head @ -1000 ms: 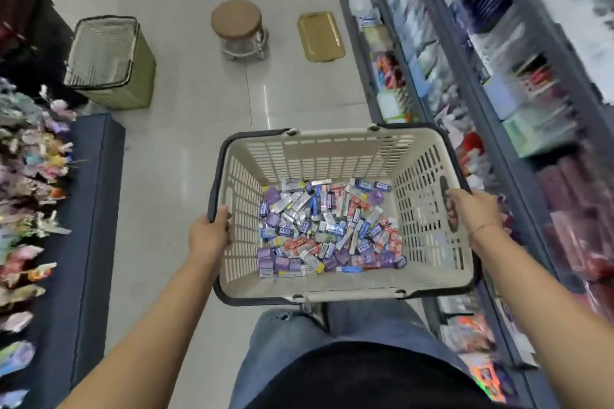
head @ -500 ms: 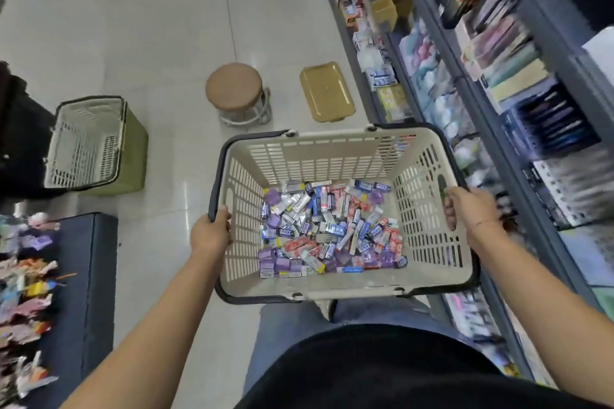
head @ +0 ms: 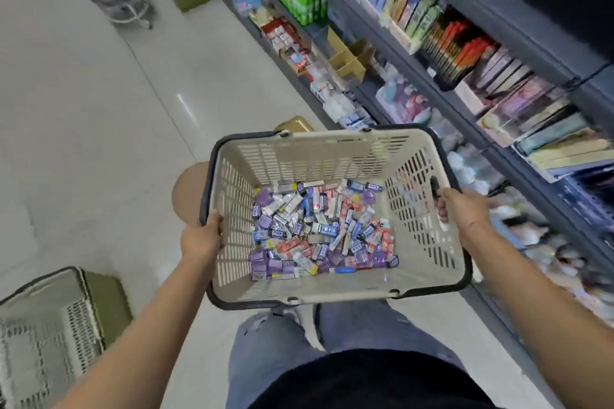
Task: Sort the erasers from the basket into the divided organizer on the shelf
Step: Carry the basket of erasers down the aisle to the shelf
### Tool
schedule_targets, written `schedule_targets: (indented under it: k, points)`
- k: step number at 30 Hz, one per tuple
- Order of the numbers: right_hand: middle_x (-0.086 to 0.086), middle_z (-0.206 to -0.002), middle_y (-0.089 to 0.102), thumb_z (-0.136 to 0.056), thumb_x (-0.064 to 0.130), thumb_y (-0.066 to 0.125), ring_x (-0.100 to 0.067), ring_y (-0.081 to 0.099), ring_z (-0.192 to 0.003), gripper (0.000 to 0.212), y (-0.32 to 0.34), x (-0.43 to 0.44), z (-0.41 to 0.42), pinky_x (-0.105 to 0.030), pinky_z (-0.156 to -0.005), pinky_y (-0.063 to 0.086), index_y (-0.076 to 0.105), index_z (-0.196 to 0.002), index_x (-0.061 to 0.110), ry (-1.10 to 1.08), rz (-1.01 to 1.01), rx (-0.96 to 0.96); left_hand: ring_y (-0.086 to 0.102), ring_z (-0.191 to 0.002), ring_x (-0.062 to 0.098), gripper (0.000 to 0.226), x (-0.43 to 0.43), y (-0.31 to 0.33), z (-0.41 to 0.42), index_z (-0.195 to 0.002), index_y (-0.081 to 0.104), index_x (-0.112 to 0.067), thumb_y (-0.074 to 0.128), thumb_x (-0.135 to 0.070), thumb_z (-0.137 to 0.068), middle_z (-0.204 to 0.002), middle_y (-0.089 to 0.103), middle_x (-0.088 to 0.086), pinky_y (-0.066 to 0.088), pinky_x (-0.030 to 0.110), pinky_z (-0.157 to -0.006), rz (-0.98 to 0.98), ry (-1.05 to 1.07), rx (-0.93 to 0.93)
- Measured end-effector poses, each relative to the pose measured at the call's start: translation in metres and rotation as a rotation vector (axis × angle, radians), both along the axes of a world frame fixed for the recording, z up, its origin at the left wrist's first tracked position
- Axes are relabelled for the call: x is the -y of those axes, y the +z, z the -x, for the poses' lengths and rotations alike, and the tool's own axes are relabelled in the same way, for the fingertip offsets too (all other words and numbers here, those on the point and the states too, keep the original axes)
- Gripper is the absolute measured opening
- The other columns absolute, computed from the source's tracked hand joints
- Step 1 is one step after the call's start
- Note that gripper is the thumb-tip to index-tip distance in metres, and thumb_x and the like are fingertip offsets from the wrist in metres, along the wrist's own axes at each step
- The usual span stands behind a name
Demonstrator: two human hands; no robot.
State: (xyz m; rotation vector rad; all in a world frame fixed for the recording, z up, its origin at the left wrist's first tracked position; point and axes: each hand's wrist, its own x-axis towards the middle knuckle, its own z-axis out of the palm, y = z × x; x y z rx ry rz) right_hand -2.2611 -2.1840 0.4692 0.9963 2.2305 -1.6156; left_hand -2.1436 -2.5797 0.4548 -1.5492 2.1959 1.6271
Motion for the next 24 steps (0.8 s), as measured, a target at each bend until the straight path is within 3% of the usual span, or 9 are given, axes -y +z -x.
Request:
schedule_targets:
  k: [5, 10, 15, 17, 19, 22, 24]
  points:
    - [-0.011, -0.06, 0.048, -0.087, 0.009, 0.051, -0.019, 0.038, -0.045, 0.009, -0.017, 0.053, 0.049, -0.024, -0.042, 0.032, 0.055, -0.085, 0.002, -0.18, 0.007, 0.012, 0.051, -0.054, 0.025, 0.033, 0.074, -0.002, 0.128, -0.073, 0.059, -0.015, 0.05, -0.038, -0.096, -0.064, 0.057, 0.005, 0.05, 0.041, -0.062, 0.097, -0.226, 0.004]
    - [-0.008, -0.057, 0.046, -0.088, 0.01, 0.054, -0.018, 0.037, -0.042, 0.018, -0.042, 0.092, 0.11, -0.019, -0.036, 0.031, 0.05, -0.071, 0.01, -0.35, 0.03, 0.03, 0.048, -0.052, 0.022, 0.035, 0.111, -0.02, 0.256, -0.088, 0.061, -0.004, 0.05, -0.036, -0.097, -0.063, 0.053, 0.005, 0.044, 0.036, -0.063, 0.064, -0.381, 0.027]
    - [-0.01, -0.058, 0.048, -0.088, 0.01, 0.058, -0.013, 0.04, -0.037, 0.011, -0.072, 0.125, 0.169, -0.02, -0.041, 0.035, 0.05, -0.083, 0.006, -0.472, 0.042, 0.059, 0.05, -0.056, 0.023, 0.034, 0.137, -0.042, 0.362, -0.086, 0.061, -0.004, 0.049, -0.033, -0.098, -0.063, 0.054, 0.005, 0.048, 0.04, -0.067, 0.082, -0.5, 0.057]
    - [-0.011, -0.058, 0.051, -0.089, 0.01, 0.058, -0.014, 0.042, -0.036, 0.014, -0.08, 0.137, 0.191, -0.02, -0.039, 0.035, 0.053, -0.078, 0.003, -0.495, 0.047, 0.066, 0.051, -0.059, 0.025, 0.034, 0.146, -0.05, 0.398, -0.085, 0.061, -0.004, 0.049, -0.033, -0.098, -0.064, 0.055, 0.005, 0.049, 0.041, -0.068, 0.094, -0.534, 0.055]
    - [-0.01, -0.053, 0.051, -0.091, 0.008, 0.057, -0.012, 0.041, -0.032, 0.02, -0.087, 0.147, 0.209, -0.018, -0.035, 0.034, 0.052, -0.071, 0.005, -0.514, 0.057, 0.069, 0.05, -0.056, 0.023, 0.034, 0.153, -0.058, 0.431, -0.088, 0.061, -0.002, 0.049, -0.032, -0.098, -0.064, 0.054, 0.006, 0.047, 0.037, -0.063, 0.09, -0.559, 0.064]
    - [-0.001, -0.042, 0.053, -0.09, 0.008, 0.057, -0.01, 0.043, -0.031, 0.015, -0.095, 0.162, 0.23, -0.017, -0.034, 0.035, 0.055, -0.076, 0.003, -0.542, 0.047, 0.112, 0.049, -0.054, 0.018, 0.031, 0.16, -0.067, 0.475, -0.088, 0.058, -0.003, 0.048, -0.031, -0.099, -0.065, 0.054, 0.005, 0.041, 0.027, -0.053, 0.106, -0.629, 0.086]
    - [-0.007, -0.051, 0.055, -0.091, 0.012, 0.059, -0.015, 0.046, -0.039, 0.013, -0.103, 0.17, 0.241, -0.018, -0.037, 0.038, 0.058, -0.082, 0.002, -0.566, 0.055, 0.136, 0.05, -0.055, 0.018, 0.031, 0.163, -0.076, 0.5, -0.088, 0.058, -0.004, 0.047, -0.03, -0.099, -0.065, 0.054, 0.005, 0.04, 0.027, -0.052, 0.114, -0.667, 0.1]
